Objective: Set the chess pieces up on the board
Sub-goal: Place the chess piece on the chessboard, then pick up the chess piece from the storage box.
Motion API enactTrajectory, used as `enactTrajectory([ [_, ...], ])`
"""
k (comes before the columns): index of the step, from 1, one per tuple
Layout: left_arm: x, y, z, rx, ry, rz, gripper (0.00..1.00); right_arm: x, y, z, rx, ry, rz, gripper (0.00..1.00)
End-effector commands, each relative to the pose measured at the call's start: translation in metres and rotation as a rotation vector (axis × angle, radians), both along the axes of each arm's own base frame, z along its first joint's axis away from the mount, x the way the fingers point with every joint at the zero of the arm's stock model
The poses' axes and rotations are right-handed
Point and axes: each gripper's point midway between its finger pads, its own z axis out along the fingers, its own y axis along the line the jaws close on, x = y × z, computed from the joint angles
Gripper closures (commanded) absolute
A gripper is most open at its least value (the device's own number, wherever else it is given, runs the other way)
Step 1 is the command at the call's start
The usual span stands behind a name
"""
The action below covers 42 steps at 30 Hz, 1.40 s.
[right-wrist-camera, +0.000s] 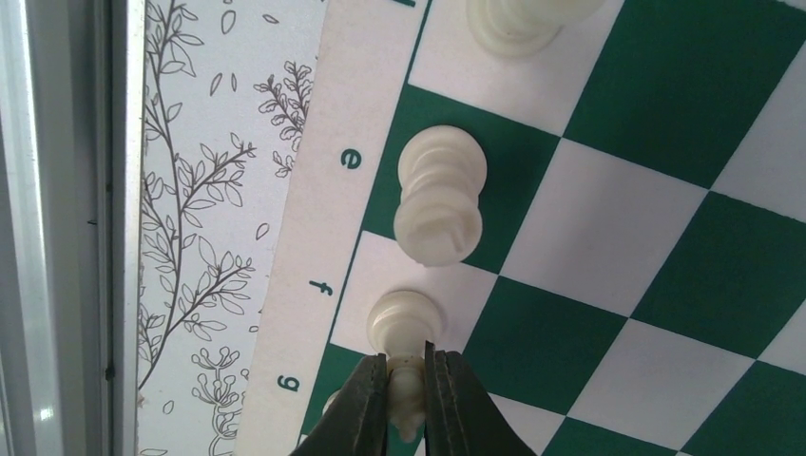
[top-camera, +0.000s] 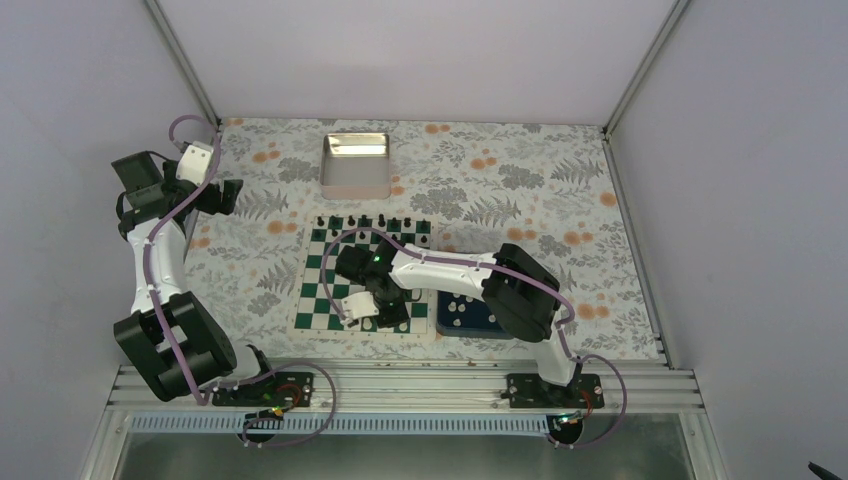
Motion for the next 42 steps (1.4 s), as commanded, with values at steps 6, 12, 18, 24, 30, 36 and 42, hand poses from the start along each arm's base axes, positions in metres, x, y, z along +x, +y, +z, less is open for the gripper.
enactTrajectory([
  [6,0.0,-0.002,0.003,0.018,-0.013,-0.015,0.0,-0.003,0.006,-0.001,0.013,0.02,0.015,0.91],
  [12,-0.001,-0.002,0.002,0.021,-0.011,-0.013,0.0,-0.003,0.004,-0.003,0.006,0.019,0.015,0.88],
  [18,-0.001,-0.001,0.002,0.023,-0.011,-0.013,0.0,0.0,0.007,0.006,0.03,-0.002,0.007,0.71],
  [24,0.0,-0.001,0.004,0.022,-0.015,-0.012,0.0,0.009,0.005,0.043,0.1,-0.03,-0.02,0.61],
  [30,0.0,-0.002,0.003,0.019,-0.014,-0.013,0.0,0.063,-0.04,0.084,0.143,-0.129,-0.203,0.59],
  [36,0.0,-0.001,0.005,0.027,-0.021,-0.009,0.0,0.12,-0.142,0.107,0.146,-0.215,-0.474,0.59],
  [42,0.003,-0.001,0.006,0.027,-0.029,-0.008,0.0,0.106,-0.217,0.075,0.088,-0.194,-0.579,0.57],
])
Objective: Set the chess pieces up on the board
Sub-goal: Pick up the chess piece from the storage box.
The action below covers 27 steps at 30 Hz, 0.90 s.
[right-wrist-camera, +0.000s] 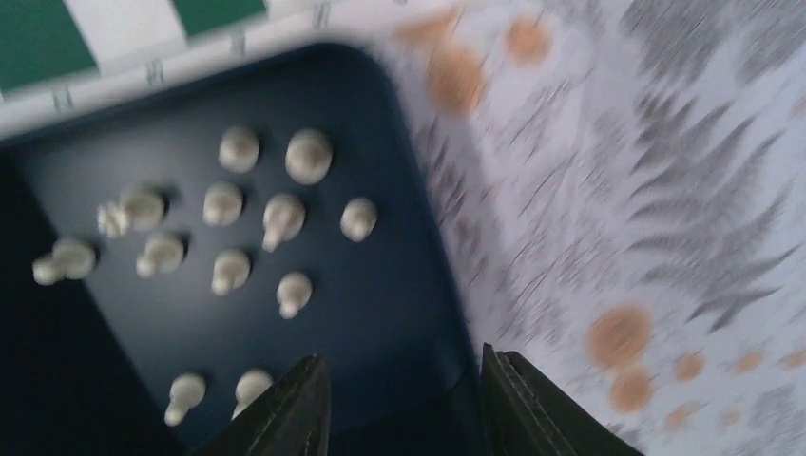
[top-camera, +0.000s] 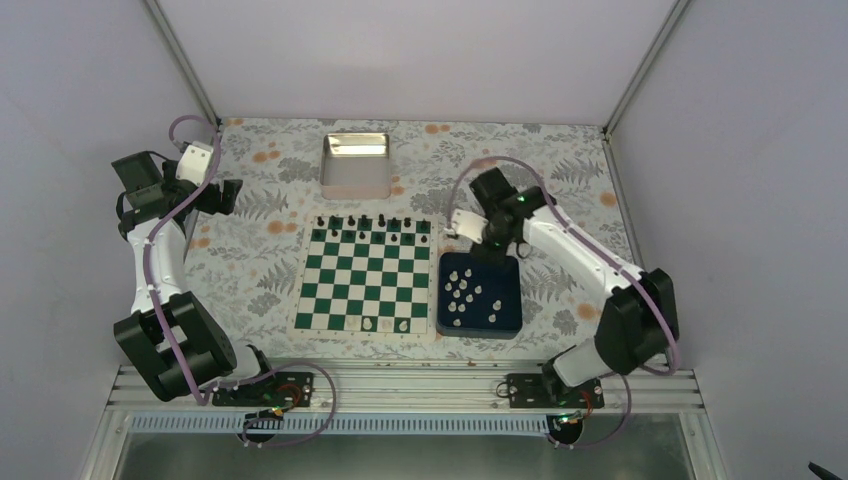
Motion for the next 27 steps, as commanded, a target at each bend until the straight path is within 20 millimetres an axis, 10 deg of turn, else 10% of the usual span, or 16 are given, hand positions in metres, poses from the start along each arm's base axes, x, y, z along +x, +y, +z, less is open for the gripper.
enactTrajectory([
  [1,0.003,-0.003,0.006,0.02,-0.03,-0.013,0.0,-0.031,-0.034,-0.033,-0.045,0.049,0.019,0.56],
  [27,0.007,-0.012,0.012,0.011,-0.038,-0.025,0.0,-0.084,-0.066,-0.107,-0.148,0.244,-0.008,0.52],
])
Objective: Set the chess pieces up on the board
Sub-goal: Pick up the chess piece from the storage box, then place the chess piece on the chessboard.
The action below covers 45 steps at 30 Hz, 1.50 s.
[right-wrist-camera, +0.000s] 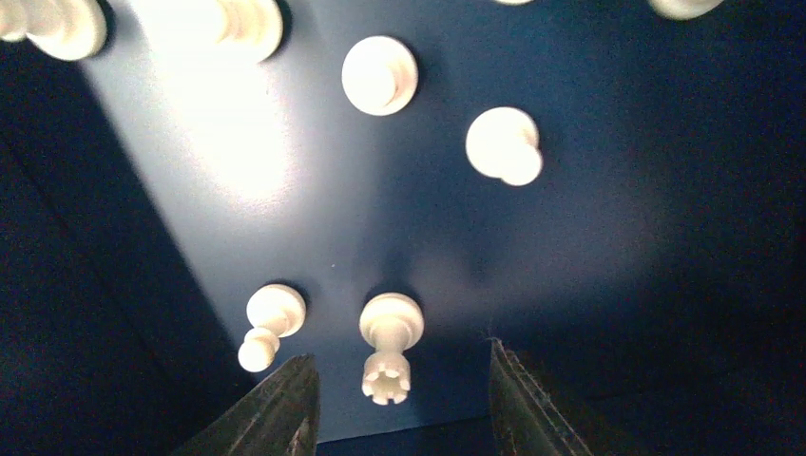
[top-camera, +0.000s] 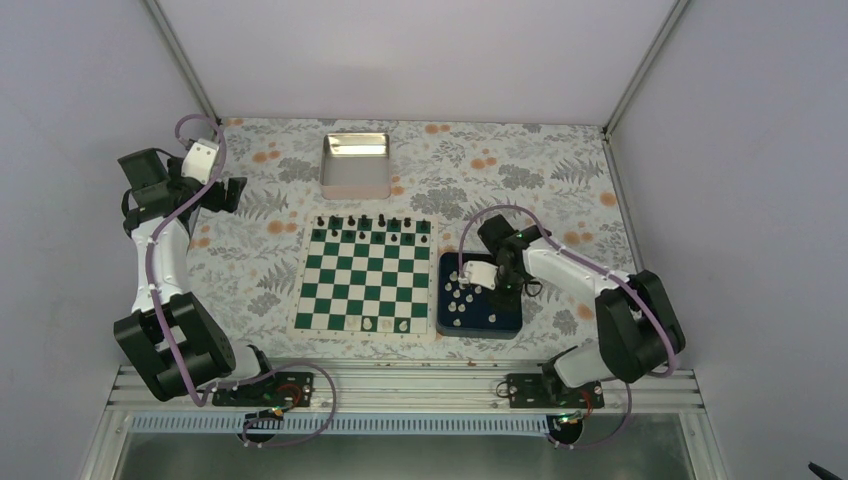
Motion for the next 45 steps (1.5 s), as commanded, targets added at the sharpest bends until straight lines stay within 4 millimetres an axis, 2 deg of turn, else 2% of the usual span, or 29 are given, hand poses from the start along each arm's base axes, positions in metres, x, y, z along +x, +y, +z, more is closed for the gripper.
enactTrajectory([
  [1,0.002,-0.004,0.01,-0.002,-0.027,-0.014,0.0,-0.006,-0.004,-0.01,-0.012,0.024,-0.017,0.53],
  [7,0.004,-0.006,0.01,-0.005,-0.025,-0.019,0.0,-0.009,-0.006,-0.016,-0.017,0.035,-0.022,0.59],
  [13,0.005,-0.007,0.012,-0.004,-0.027,-0.022,0.0,-0.002,0.001,-0.007,0.015,0.01,-0.024,0.8],
  [16,0.005,-0.007,0.012,-0.002,-0.026,-0.023,0.0,0.002,0.001,-0.002,0.011,-0.002,-0.032,0.86],
  [19,0.005,-0.007,0.011,-0.001,-0.024,-0.022,0.0,0.006,0.002,0.009,0.009,-0.014,-0.038,0.88],
  [22,0.005,-0.008,0.011,-0.001,-0.025,-0.024,0.0,0.013,0.01,0.032,0.018,-0.048,-0.034,0.88],
  [26,0.005,-0.009,0.011,-0.005,-0.026,-0.026,0.0,0.015,0.038,0.065,0.035,-0.094,0.025,0.88],
  [30,0.005,-0.009,0.012,-0.007,-0.027,-0.027,0.0,0.005,0.084,0.089,0.061,-0.131,0.138,0.88],
  [32,0.005,-0.01,0.012,-0.008,-0.027,-0.027,0.0,-0.004,0.108,0.091,0.075,-0.13,0.198,0.88],
  [35,0.005,-0.01,0.014,-0.005,-0.03,-0.027,0.0,-0.017,0.136,0.086,0.095,-0.115,0.278,0.88],
  [38,0.004,-0.01,0.013,-0.001,-0.027,-0.025,0.0,-0.03,0.157,0.071,0.105,-0.094,0.35,0.88],
  [45,0.003,-0.011,0.012,-0.003,-0.025,-0.024,0.0,-0.044,0.184,0.05,0.148,-0.066,0.437,0.88],
])
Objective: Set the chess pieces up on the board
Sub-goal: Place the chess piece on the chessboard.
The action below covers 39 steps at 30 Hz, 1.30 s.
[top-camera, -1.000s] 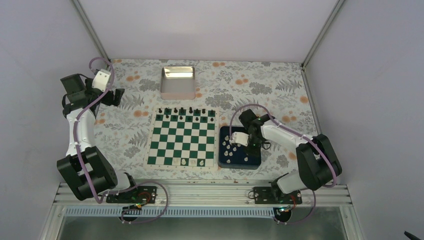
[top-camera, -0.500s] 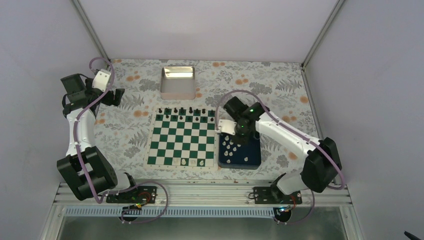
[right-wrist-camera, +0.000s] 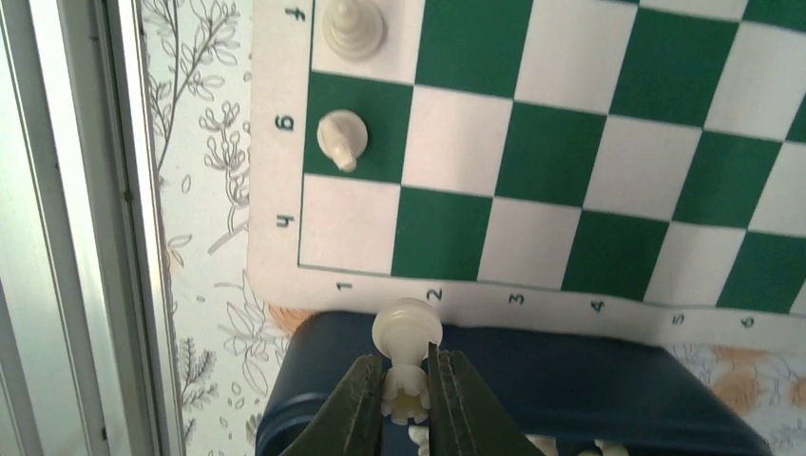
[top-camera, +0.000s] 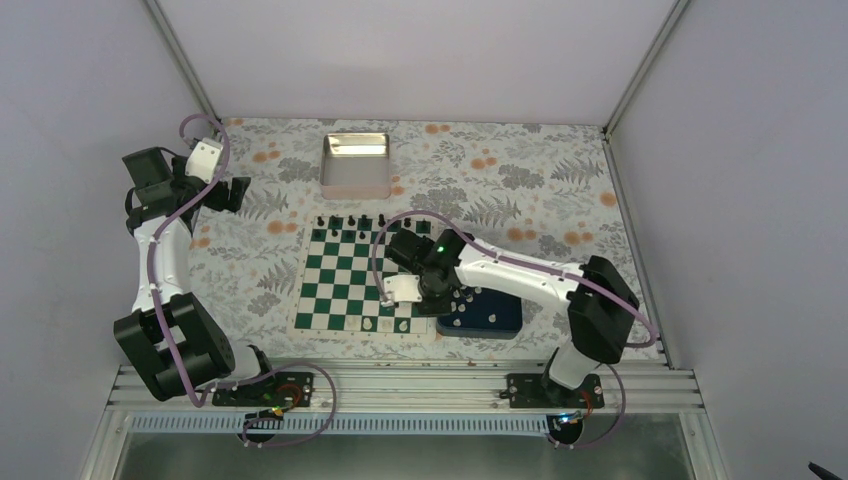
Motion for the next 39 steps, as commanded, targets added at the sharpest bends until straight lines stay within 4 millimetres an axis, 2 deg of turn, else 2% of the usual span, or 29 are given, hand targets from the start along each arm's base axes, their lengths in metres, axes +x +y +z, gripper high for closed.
enactTrajectory([
  [1,0.001,-0.003,0.012,-0.001,-0.027,-0.005,0.0,-0.009,0.021,-0.003,0.064,0.02,0.046,0.88],
  [2,0.001,-0.003,0.012,-0.003,-0.026,-0.005,0.0,-0.012,0.022,-0.014,0.041,0.042,0.054,0.88],
  [5,0.001,-0.003,0.01,-0.001,-0.023,-0.003,0.0,-0.021,0.022,-0.027,0.013,0.079,0.078,0.88],
  [11,0.001,-0.002,0.01,0.004,-0.025,-0.002,0.0,-0.03,0.017,-0.045,-0.032,0.118,0.096,0.88],
  [34,0.0,-0.002,0.008,0.012,-0.016,0.001,0.0,-0.027,0.016,-0.07,-0.065,0.117,0.106,0.88],
  [39,0.0,-0.001,0.007,0.012,-0.014,0.0,0.0,-0.025,0.015,-0.07,-0.068,0.111,0.102,0.83],
])
